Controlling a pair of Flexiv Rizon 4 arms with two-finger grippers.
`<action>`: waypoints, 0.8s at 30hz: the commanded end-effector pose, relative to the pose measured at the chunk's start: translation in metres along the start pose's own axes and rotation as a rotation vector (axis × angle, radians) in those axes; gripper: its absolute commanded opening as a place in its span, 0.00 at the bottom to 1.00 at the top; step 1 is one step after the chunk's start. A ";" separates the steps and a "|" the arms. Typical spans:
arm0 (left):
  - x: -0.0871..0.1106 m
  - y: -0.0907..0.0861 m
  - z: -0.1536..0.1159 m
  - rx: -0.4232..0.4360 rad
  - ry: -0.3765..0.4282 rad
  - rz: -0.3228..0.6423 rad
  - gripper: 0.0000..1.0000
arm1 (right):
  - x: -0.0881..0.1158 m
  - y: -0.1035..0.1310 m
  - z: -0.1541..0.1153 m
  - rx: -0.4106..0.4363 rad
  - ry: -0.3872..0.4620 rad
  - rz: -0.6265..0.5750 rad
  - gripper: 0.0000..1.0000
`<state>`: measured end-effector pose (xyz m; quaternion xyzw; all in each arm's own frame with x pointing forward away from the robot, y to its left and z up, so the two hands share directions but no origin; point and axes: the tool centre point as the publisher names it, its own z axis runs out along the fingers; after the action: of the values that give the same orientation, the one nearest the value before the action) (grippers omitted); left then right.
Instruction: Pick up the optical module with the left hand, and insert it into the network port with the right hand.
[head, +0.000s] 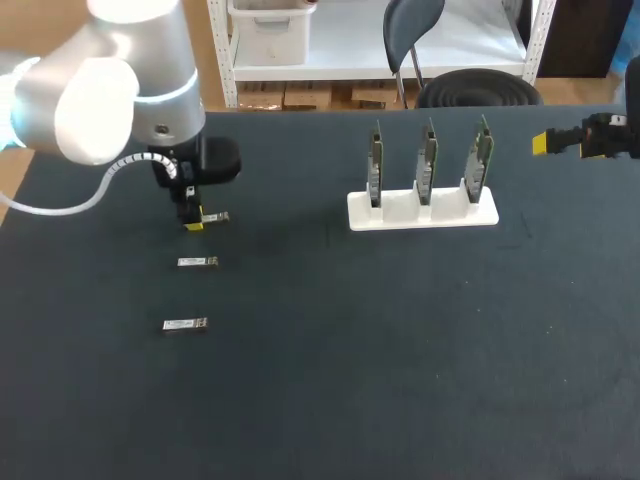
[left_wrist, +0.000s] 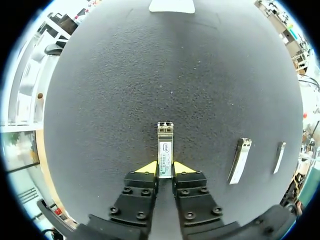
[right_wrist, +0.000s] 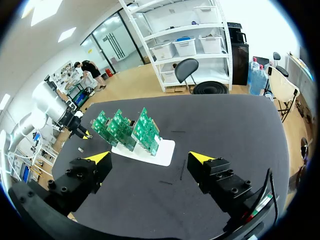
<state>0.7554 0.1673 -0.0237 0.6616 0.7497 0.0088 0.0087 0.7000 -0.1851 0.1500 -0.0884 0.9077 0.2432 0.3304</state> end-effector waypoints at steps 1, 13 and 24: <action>-0.002 0.005 0.006 0.005 -0.033 -0.048 0.00 | 0.000 0.000 0.000 0.000 0.000 0.000 1.00; -0.019 0.043 -0.079 0.001 -0.569 -0.572 0.00 | 0.000 0.000 0.000 0.000 0.000 0.000 1.00; -0.036 0.056 -0.219 -0.085 -1.247 -0.703 0.00 | 0.000 0.000 0.000 0.000 0.000 0.000 1.00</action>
<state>0.8317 0.1266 0.1609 0.4304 0.8596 -0.1816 0.2071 0.7000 -0.1851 0.1500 -0.0884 0.9077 0.2432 0.3304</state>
